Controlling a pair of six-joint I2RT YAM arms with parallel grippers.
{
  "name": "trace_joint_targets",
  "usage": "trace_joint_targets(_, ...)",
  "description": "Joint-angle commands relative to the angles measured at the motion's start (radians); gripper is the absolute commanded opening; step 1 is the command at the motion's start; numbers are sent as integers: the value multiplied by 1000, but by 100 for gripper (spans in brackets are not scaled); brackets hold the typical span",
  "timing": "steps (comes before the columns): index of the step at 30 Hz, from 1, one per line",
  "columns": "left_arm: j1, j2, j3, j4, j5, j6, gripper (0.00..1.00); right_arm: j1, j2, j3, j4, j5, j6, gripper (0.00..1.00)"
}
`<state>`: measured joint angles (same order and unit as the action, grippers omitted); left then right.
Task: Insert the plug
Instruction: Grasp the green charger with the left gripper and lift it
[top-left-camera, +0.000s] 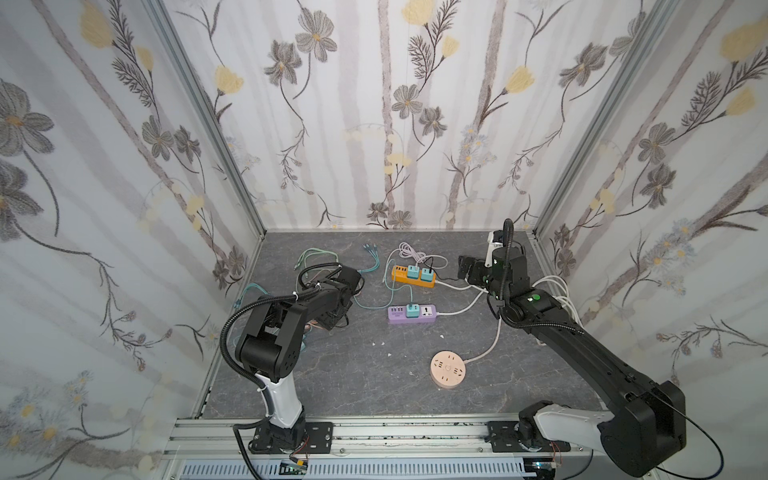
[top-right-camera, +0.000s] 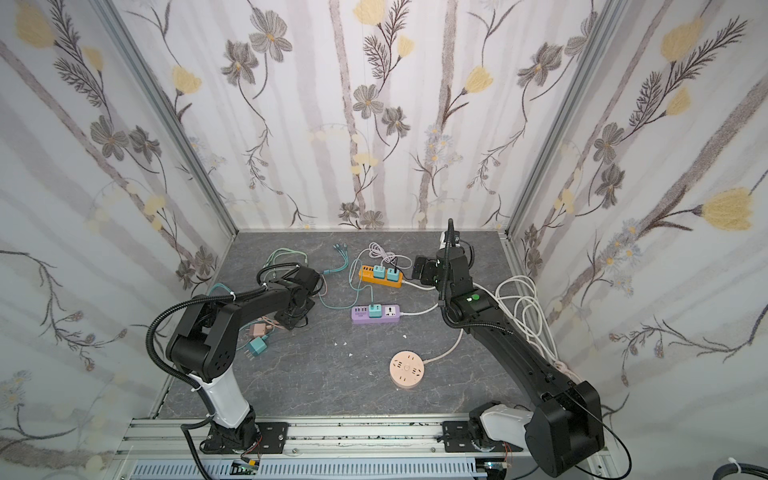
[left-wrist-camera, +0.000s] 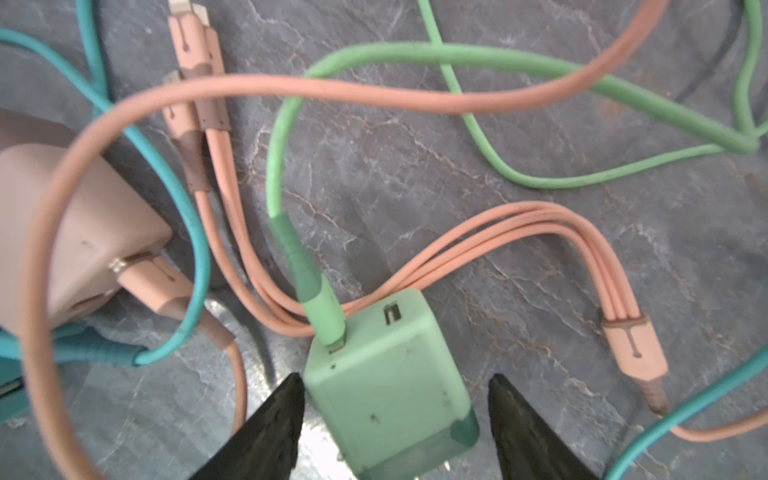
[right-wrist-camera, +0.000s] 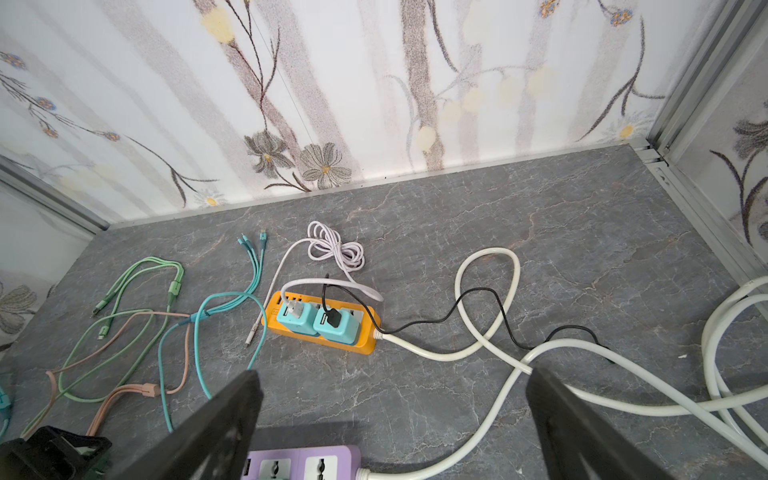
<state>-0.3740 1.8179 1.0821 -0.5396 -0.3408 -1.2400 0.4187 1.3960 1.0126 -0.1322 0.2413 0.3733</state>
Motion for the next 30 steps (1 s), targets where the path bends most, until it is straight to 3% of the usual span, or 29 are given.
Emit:
trace_joint_targets(1,0,20,11,3,-25,-34,71,1,3,13,1,-2,-6,99)
trace_joint_targets(4,-2,22,12,-1,-21,-40,68,2,5,17,-6,-7,-7,99)
trace_joint_targets(19,-7,-22,-26,3,-26,-28,34,0,25,37,-18,-24,-12,99)
trace_joint_targets(23,-6,-44,-39,3,-34,-19,19,1,30,40,-22,-32,-8,99)
trace_joint_targets(26,-9,-82,-63,30,-33,-6,0,0,35,46,-31,-12,0,99)
trace_joint_targets(30,-13,-145,-91,50,-41,27,0,1,35,47,-33,-23,-1,99)
